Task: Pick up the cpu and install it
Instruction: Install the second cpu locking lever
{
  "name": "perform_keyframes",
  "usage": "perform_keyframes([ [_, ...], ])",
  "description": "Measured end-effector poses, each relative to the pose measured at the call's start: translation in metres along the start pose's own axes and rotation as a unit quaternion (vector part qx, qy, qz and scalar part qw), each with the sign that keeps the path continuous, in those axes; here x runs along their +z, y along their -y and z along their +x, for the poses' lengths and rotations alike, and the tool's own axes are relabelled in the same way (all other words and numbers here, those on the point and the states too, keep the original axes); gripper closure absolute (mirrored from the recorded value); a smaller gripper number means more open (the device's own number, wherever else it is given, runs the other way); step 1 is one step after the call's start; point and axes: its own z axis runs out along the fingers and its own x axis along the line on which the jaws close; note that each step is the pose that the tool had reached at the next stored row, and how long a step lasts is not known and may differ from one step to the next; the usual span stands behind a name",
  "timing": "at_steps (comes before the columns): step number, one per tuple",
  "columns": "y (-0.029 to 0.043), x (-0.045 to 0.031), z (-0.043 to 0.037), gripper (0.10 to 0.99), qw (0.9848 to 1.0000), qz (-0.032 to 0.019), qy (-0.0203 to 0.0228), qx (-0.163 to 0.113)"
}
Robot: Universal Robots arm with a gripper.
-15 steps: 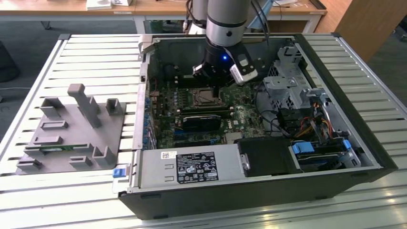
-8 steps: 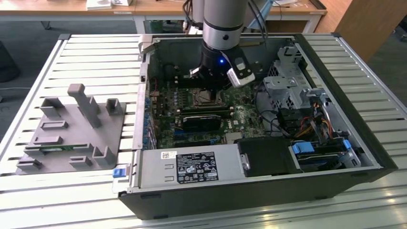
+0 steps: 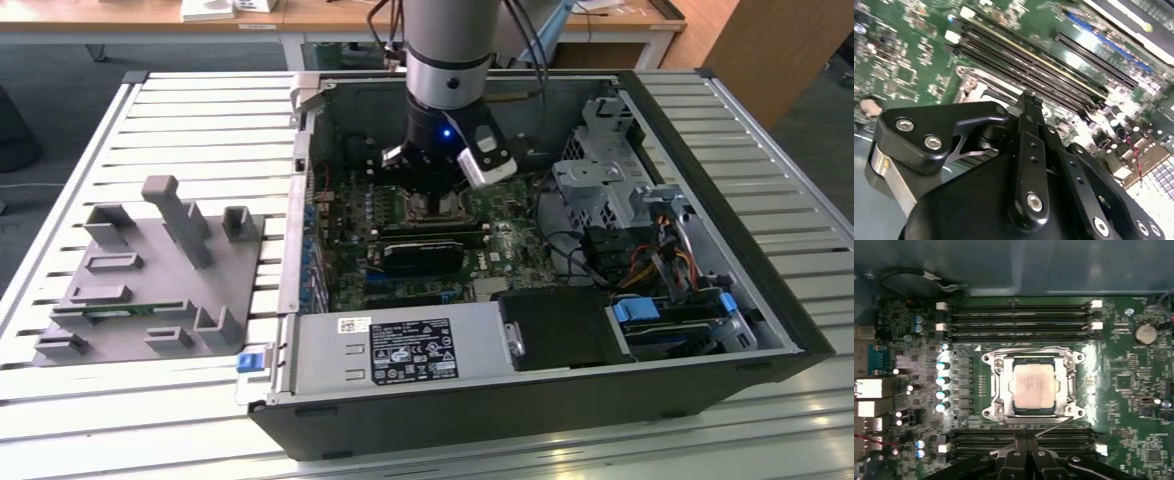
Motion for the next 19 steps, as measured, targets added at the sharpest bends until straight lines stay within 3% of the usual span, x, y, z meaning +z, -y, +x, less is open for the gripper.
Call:
perform_keyframes([
  [9,0.0007,0.0148,0.0017,0.980,1.0000,-0.0001,-0.0009,0.000],
  [12,0.0018,0.0166,0.0018,0.980,1.0000,-0.0027,-0.0011,0.000],
  [16,0.0069,0.0165,0.0028,0.980,0.9997,-0.0261,-0.0016,0.000],
  [19,0.0112,0.0165,0.0043,0.980,0.9993,-0.0361,-0.0018,0.000],
])
